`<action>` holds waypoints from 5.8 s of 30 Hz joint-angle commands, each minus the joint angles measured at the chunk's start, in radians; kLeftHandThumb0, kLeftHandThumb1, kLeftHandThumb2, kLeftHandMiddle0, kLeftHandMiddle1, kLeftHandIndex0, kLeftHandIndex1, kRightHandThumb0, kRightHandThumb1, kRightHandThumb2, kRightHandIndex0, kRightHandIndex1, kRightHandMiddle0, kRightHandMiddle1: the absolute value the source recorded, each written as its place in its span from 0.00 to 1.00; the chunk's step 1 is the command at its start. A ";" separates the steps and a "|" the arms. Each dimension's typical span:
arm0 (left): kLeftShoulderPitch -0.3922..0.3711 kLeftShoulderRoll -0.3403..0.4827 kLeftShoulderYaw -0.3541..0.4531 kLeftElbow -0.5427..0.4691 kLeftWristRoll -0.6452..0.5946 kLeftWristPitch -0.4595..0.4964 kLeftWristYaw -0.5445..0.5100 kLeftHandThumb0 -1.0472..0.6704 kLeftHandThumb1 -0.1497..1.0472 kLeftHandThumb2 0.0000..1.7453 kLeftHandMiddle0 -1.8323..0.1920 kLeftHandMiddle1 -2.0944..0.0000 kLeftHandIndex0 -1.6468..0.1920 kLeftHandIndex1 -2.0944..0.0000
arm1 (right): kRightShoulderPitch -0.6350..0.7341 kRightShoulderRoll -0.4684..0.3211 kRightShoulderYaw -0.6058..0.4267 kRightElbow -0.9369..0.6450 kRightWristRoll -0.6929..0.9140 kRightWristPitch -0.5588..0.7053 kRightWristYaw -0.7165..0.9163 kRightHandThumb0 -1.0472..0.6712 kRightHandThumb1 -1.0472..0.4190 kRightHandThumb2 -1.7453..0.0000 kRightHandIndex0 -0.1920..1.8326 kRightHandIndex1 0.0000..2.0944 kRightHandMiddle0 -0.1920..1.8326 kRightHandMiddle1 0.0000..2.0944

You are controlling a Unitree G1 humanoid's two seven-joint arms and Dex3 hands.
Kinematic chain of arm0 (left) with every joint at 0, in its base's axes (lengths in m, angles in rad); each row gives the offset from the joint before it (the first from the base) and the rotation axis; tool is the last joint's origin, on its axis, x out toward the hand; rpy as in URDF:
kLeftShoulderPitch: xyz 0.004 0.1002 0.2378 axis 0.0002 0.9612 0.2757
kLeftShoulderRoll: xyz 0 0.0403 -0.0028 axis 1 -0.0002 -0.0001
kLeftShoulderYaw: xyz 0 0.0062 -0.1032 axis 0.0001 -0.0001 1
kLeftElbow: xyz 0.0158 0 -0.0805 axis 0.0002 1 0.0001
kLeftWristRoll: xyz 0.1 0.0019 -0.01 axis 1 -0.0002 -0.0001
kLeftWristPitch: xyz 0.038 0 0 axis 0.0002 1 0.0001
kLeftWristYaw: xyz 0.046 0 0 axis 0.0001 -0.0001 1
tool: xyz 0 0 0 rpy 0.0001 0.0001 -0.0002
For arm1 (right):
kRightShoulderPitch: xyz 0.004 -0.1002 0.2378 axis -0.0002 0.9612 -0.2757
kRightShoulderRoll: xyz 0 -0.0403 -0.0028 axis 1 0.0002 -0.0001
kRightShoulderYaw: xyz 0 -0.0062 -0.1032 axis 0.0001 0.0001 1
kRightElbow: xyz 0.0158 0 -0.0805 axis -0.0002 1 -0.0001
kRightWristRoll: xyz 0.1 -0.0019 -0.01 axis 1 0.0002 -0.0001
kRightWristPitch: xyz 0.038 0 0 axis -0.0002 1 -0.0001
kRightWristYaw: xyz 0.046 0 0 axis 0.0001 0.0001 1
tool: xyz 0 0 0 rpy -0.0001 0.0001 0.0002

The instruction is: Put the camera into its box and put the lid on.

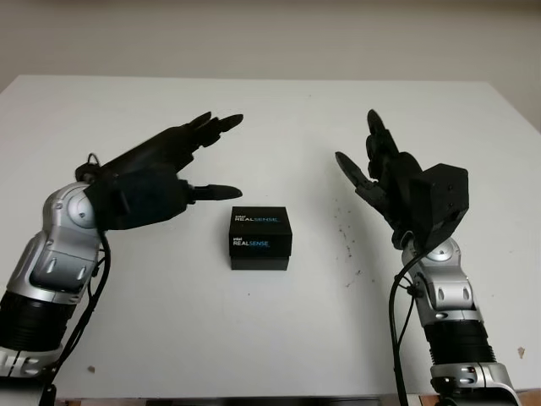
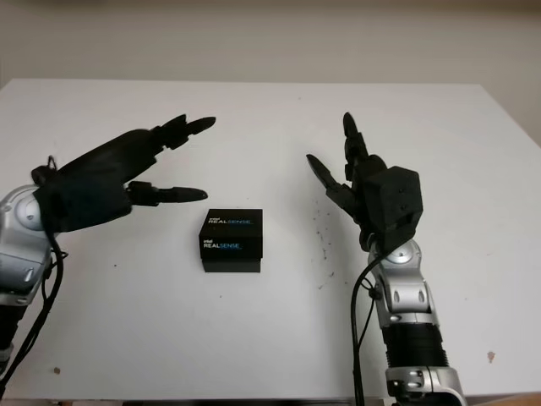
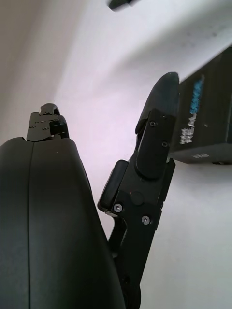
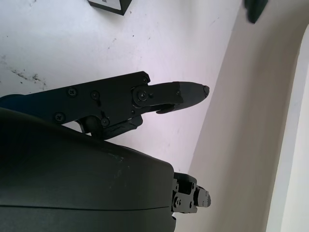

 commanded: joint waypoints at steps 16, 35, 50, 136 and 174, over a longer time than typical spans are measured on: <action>-0.221 -0.015 -0.171 0.114 0.036 0.118 -0.307 0.04 0.95 0.03 0.92 0.96 0.97 0.97 | -0.232 -0.067 -0.011 0.079 0.010 -0.009 0.080 0.29 0.00 0.88 0.05 0.03 0.05 0.02; -0.297 0.006 -0.215 0.143 0.037 0.113 -0.476 0.05 0.96 0.03 0.97 0.98 0.98 0.98 | -0.223 -0.051 0.005 0.095 -0.006 -0.018 0.049 0.31 0.00 0.88 0.05 0.03 0.06 0.03; -0.287 -0.020 -0.247 0.168 0.078 0.114 -0.460 0.06 0.95 0.03 0.97 0.97 0.98 0.98 | -0.224 -0.048 0.004 0.101 -0.005 -0.027 0.052 0.32 0.00 0.88 0.04 0.02 0.05 0.02; 0.118 -0.124 -0.144 -0.134 0.289 -0.004 0.209 0.48 1.00 0.18 0.45 0.00 0.70 0.00 | -0.211 -0.046 0.020 0.097 -0.022 -0.018 0.056 0.32 0.00 0.90 0.05 0.03 0.06 0.03; 0.230 -0.057 -0.144 -0.306 0.455 -0.001 0.132 0.45 1.00 0.15 0.60 0.00 0.79 0.00 | -0.212 -0.049 0.039 0.100 -0.031 -0.012 0.071 0.30 0.00 0.90 0.06 0.03 0.06 0.03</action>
